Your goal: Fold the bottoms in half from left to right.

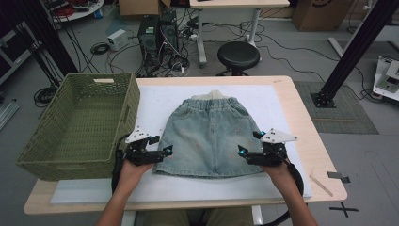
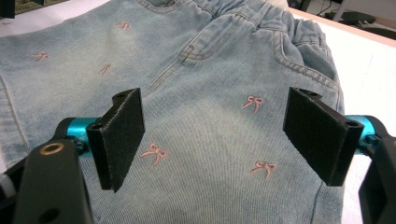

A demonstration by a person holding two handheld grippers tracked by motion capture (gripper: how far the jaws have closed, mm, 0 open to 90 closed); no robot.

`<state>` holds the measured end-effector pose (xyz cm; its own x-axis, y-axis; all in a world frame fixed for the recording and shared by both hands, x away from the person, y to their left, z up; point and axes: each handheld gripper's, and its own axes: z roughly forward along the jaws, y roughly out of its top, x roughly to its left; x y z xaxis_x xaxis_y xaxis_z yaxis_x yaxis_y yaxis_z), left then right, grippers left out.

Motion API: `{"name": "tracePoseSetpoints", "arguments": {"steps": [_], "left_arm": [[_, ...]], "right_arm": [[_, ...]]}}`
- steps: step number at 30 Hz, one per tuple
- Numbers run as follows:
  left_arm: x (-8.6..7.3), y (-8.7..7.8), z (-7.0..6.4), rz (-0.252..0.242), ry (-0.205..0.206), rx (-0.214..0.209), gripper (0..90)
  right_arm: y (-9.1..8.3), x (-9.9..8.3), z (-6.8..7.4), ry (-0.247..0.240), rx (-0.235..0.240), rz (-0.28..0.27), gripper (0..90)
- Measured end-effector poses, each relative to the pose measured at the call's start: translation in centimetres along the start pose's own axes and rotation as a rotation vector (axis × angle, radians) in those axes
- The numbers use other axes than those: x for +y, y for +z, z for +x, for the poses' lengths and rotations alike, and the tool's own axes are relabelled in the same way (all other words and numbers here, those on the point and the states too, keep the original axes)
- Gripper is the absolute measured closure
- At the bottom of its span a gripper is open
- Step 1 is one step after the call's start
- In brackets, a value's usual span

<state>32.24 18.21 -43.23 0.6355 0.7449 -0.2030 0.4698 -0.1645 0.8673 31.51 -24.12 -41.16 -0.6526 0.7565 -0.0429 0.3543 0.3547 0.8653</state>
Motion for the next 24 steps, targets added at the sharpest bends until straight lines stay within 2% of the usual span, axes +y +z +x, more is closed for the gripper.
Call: {"name": "tracePoseSetpoints", "arguments": {"steps": [3,5,8,11,14,16,20,22,24], "left_arm": [[-0.6,-0.1,-0.3,0.005,-0.002,-0.001,26.5],[-0.9,-0.2,-0.5,0.022,-0.019,0.008,26.5],[-1.3,-0.3,-0.7,0.046,-0.019,0.020,26.5],[-1.7,-0.6,-1.0,0.074,-0.024,0.049,26.5],[-2.2,-0.9,-1.0,0.086,-0.049,0.085,26.5],[-2.5,-1.0,-1.0,0.111,-0.056,0.105,27.2],[-3.0,-1.0,-1.0,0.152,-0.066,0.121,33.3],[-3.1,-1.1,-1.0,0.148,-0.071,0.124,38.0],[-3.1,-1.2,-1.1,0.156,-0.054,0.135,42.5]], "right_arm": [[0.1,0.0,0.0,-0.004,0.004,0.005,21.5],[0.1,0.0,0.1,-0.002,0.005,0.007,21.5],[0.3,0.1,0.2,-0.004,0.013,0.001,21.5],[0.4,0.1,0.4,-0.006,0.019,0.005,21.5],[0.6,0.2,0.6,-0.013,0.029,0.010,21.5],[0.8,0.2,0.7,-0.016,0.035,0.013,21.5],[1.2,0.3,1.0,-0.022,0.047,0.019,21.6],[1.4,0.4,1.2,-0.025,0.055,0.022,21.6],[1.7,0.6,1.3,-0.026,0.061,0.026,21.6]]}}
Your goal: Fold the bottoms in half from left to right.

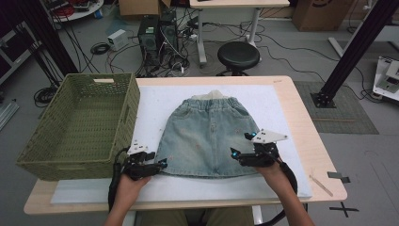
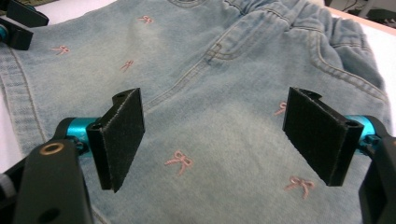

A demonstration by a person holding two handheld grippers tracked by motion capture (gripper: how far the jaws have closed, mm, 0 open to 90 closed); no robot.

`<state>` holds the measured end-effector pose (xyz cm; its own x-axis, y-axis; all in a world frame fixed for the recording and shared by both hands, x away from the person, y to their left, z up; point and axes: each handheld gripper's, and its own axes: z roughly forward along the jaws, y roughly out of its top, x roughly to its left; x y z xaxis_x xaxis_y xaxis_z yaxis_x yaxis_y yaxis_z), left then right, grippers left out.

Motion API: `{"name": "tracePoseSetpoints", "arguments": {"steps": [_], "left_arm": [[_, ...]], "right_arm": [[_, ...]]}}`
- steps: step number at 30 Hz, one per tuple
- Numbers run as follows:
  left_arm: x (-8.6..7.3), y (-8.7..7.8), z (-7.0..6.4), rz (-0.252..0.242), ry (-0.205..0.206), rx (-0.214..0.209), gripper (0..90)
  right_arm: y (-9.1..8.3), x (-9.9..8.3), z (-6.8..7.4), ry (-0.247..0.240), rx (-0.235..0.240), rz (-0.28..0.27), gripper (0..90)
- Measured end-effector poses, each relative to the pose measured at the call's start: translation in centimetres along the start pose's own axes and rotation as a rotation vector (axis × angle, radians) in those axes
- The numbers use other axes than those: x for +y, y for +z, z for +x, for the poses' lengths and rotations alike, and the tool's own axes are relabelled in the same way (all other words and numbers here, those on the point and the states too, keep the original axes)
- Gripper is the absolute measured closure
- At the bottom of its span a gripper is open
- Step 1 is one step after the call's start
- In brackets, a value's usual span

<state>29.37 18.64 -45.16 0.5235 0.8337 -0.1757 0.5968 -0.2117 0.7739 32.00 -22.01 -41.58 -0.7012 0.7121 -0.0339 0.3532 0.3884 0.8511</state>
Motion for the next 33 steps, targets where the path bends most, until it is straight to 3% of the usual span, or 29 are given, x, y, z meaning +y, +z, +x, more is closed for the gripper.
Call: {"name": "tracePoseSetpoints", "arguments": {"steps": [4,10,16,26,33], "left_arm": [[0.0,0.0,-0.2,0.002,0.012,0.016,49.3],[-0.1,0.0,-0.3,-0.001,0.024,0.036,66.6],[-0.1,0.1,-0.4,0.005,0.043,-0.001,81.7],[0.0,0.0,-0.2,0.003,0.038,-0.048,84.5],[0.0,0.0,0.0,-0.006,0.034,-0.075,84.8]], "right_arm": [[0.8,0.5,0.2,0.003,0.017,0.013,21.6],[3.5,2.0,0.2,0.026,0.091,0.054,21.6],[7.0,4.6,0.4,0.036,0.147,0.071,21.6],[13.3,9.7,1.4,-0.012,0.216,0.096,26.0],[17.2,12.4,2.0,-0.037,0.217,0.121,32.4]]}}
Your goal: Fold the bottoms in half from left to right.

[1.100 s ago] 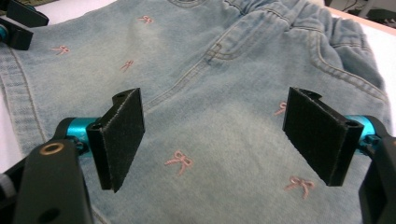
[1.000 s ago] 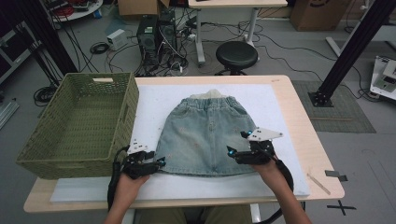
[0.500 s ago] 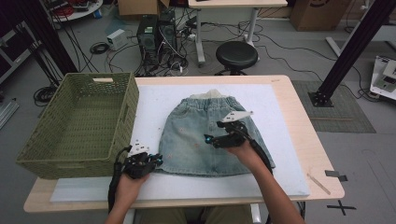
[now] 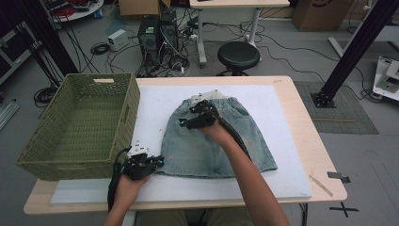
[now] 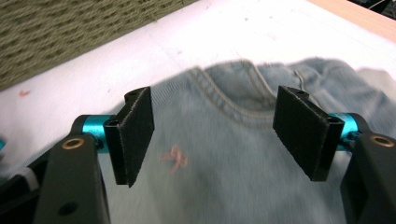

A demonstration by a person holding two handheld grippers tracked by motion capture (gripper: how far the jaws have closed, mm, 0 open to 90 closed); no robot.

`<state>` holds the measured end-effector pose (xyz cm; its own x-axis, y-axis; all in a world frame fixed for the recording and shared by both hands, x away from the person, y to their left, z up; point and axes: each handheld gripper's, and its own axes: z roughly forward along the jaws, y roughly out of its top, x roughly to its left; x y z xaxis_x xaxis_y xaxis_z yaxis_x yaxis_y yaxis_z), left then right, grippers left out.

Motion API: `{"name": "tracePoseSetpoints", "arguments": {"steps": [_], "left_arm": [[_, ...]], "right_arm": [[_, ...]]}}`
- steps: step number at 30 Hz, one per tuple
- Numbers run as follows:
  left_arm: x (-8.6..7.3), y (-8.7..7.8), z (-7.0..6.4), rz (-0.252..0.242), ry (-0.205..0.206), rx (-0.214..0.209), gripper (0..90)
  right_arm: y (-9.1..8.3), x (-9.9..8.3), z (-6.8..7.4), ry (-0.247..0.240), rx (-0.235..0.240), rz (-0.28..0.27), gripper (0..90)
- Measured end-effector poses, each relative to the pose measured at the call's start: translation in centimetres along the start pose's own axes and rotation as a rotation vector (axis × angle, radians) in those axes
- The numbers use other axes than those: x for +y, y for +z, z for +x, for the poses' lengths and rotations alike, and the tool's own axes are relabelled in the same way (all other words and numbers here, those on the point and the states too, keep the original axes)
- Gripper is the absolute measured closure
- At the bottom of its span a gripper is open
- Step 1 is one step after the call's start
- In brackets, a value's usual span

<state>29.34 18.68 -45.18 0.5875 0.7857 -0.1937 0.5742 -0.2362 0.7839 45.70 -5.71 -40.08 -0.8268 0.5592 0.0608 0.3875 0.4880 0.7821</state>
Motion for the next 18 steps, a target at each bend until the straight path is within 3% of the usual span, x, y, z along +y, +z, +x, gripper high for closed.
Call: {"name": "tracePoseSetpoints", "arguments": {"steps": [10,18], "left_arm": [[0.0,0.0,0.0,0.000,0.010,-0.021,85.1],[0.1,0.1,0.1,0.007,0.008,-0.032,85.4]], "right_arm": [[3.4,1.7,-0.3,0.027,0.005,0.004,38.2],[6.2,2.2,0.4,-0.019,-0.015,0.100,44.8]]}}
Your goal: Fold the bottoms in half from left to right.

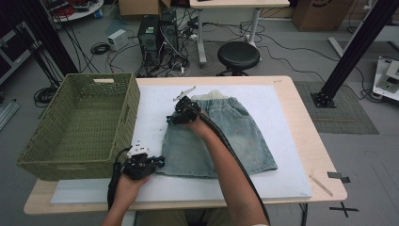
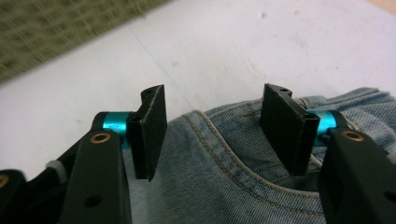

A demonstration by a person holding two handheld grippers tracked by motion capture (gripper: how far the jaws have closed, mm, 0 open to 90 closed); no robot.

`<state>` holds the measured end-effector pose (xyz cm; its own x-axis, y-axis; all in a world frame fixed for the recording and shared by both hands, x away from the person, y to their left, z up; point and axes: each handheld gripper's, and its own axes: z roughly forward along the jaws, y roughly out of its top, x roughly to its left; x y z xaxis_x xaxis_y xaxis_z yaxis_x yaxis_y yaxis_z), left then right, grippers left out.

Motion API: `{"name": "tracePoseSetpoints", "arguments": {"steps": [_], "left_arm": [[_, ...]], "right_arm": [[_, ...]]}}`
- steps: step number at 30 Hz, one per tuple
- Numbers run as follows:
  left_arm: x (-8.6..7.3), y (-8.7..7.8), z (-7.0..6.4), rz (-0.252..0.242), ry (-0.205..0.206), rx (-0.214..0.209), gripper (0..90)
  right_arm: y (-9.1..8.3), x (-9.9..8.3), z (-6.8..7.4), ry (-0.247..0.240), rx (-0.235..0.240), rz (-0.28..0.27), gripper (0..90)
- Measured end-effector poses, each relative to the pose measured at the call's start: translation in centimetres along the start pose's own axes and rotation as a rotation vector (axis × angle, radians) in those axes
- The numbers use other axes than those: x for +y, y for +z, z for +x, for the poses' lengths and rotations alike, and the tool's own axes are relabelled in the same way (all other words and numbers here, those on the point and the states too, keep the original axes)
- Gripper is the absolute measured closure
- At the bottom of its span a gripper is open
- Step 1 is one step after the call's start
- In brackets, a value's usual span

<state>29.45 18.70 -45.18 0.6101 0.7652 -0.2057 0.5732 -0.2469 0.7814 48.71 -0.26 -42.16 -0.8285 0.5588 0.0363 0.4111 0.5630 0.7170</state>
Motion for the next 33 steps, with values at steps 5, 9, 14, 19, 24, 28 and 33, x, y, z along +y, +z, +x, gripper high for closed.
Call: {"name": "tracePoseSetpoints", "arguments": {"steps": [5,9,14,19,24,28,33], "left_arm": [[0.0,0.0,0.1,0.005,-0.003,-0.001,85.6],[0.0,0.1,0.1,0.004,-0.008,0.005,85.6],[0.1,0.2,0.0,0.003,-0.013,0.009,85.7],[0.6,0.1,-0.1,-0.024,-0.019,-0.010,85.8],[2.1,0.2,-0.6,-0.078,-0.026,-0.076,85.8],[3.7,0.7,-1.3,-0.121,-0.033,-0.150,85.7],[6.1,1.7,-3.2,-0.153,-0.004,-0.216,85.7]], "right_arm": [[1.4,-0.5,0.3,-0.043,-0.004,0.071,60.3],[1.6,-0.6,0.6,-0.036,0.002,0.066,71.1],[1.5,-0.7,0.5,-0.002,0.019,0.067,80.9],[0.8,-0.5,0.7,-0.026,-0.001,0.062,84.1],[-1.5,-0.4,-0.2,0.005,0.012,-0.020,84.3],[-4.0,-0.2,-1.0,0.005,-0.006,-0.070,84.3],[-7.4,-0.3,-2.4,0.015,-0.031,-0.131,84.3]]}}
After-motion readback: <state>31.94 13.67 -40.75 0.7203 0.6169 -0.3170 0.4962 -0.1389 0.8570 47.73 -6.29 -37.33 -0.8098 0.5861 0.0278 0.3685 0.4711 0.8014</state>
